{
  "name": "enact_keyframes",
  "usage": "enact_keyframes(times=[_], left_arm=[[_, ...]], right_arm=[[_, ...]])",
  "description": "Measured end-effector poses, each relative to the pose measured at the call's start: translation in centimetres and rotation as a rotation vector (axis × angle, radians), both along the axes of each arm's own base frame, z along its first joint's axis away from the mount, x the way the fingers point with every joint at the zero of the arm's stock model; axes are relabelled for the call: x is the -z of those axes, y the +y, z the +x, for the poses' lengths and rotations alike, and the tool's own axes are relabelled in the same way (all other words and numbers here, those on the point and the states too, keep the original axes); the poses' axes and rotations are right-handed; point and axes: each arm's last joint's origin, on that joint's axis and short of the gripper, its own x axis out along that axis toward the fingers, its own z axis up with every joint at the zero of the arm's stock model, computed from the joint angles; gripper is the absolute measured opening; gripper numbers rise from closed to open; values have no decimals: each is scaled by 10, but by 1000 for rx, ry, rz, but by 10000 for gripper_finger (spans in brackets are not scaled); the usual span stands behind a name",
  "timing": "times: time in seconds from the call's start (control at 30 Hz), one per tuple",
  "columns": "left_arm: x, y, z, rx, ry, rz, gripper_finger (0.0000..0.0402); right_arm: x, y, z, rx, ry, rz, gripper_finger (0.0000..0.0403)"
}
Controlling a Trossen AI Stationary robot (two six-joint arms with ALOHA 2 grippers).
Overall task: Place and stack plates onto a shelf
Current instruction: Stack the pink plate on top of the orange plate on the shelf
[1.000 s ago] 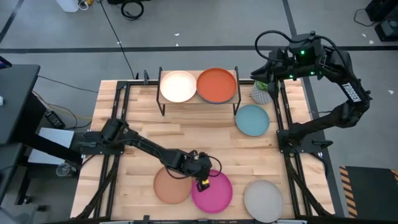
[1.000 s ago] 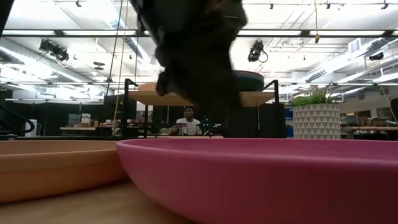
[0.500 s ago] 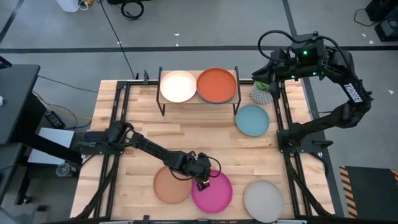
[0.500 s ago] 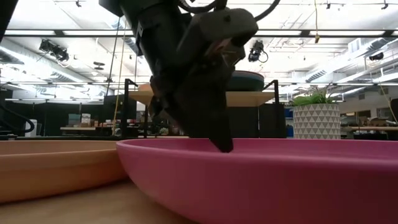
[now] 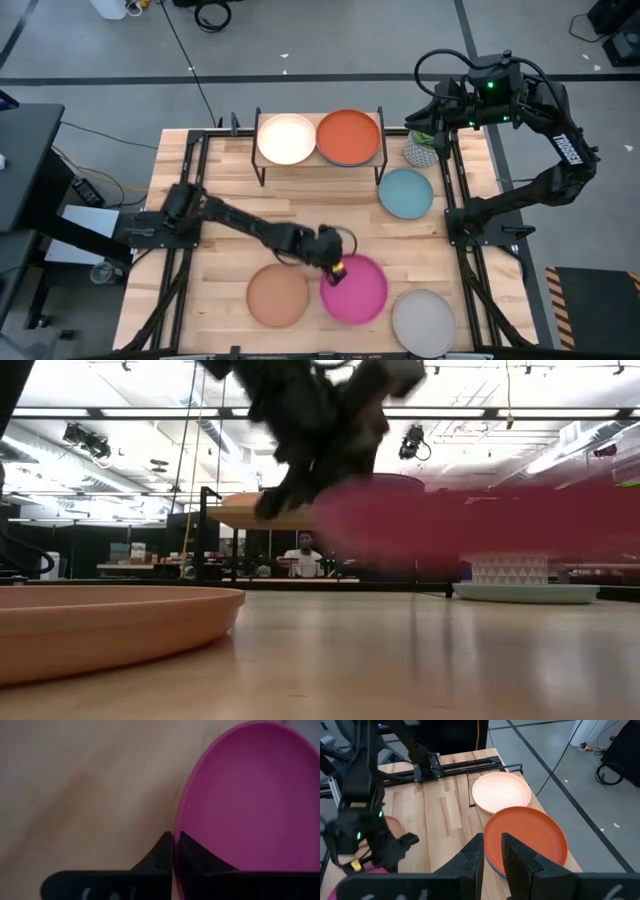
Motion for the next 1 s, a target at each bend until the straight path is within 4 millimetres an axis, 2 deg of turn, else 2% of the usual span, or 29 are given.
enact_keyframes(times=[0.17,0.37,0.47,0.63,0.87,1.0], left_arm=[[-52,49,-6,-109,-117,-25,14],[-105,129,-25,-305,-267,-24,14],[-126,165,-35,-368,-315,21,14],[-175,215,-45,-412,-344,145,14],[-190,282,-73,-521,-195,199,14],[-185,303,-83,-538,-172,170,14]], right_arm=[[-1,0,1,-6,-9,-16,73],[-2,-1,2,-6,-16,-19,73],[-1,-1,2,-3,-17,-13,73],[-2,-1,3,9,-21,-5,73],[-4,-3,3,47,-39,-32,73],[-6,-4,4,75,-54,-49,73]])
